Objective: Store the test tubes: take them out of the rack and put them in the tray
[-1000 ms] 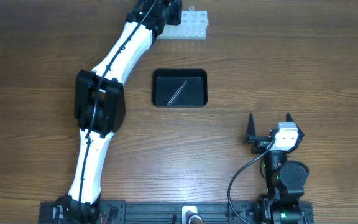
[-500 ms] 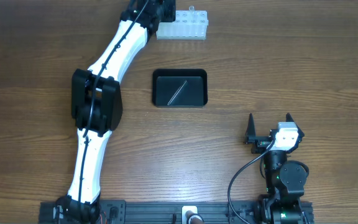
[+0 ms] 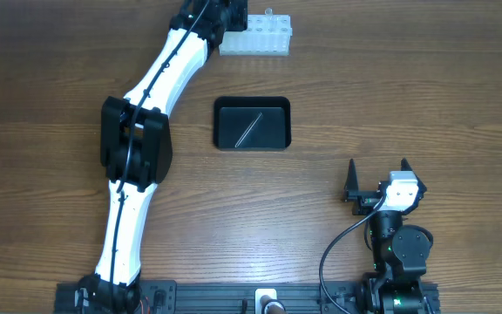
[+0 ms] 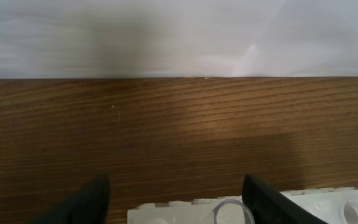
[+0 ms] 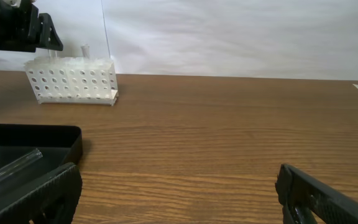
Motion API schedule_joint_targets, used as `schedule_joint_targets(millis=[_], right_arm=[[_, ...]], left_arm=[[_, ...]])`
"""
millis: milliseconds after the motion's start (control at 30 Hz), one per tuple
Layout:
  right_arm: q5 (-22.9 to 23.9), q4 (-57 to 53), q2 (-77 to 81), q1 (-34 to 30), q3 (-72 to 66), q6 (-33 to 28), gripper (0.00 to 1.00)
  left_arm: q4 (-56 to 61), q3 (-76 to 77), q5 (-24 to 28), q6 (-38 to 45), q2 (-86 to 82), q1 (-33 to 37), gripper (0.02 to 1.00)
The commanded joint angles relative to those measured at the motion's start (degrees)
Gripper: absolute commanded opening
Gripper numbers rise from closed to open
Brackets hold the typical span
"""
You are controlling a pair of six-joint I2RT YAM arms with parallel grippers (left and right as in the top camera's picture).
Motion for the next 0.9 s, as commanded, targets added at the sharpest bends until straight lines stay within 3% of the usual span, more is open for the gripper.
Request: schedule_joint_targets(millis=[33, 367, 700, 900], right_arm=[[-0.50, -0.17, -0.63, 0.33, -0.28, 0.42, 0.991], [-0.50, -0.17, -0.63, 0.33, -0.28, 0.44, 0.993], [-0.50, -0.17, -0.63, 0.33, -0.28, 0.42, 0.993], [-0.48, -0.17, -0.63, 0.33, -0.28, 0.42, 0.993]], left_arm=[[0.22, 0.74, -0.44, 0.74, 0.96, -0.68, 0.665], [0.85, 0.74, -0.50, 5.20, 0.96, -1.68, 0.603], [1.49, 0.74, -0.48, 4.98, 0.96, -1.68, 0.305], [1.51, 0.74, -0.46, 4.96, 0.96, -1.68, 0.202]])
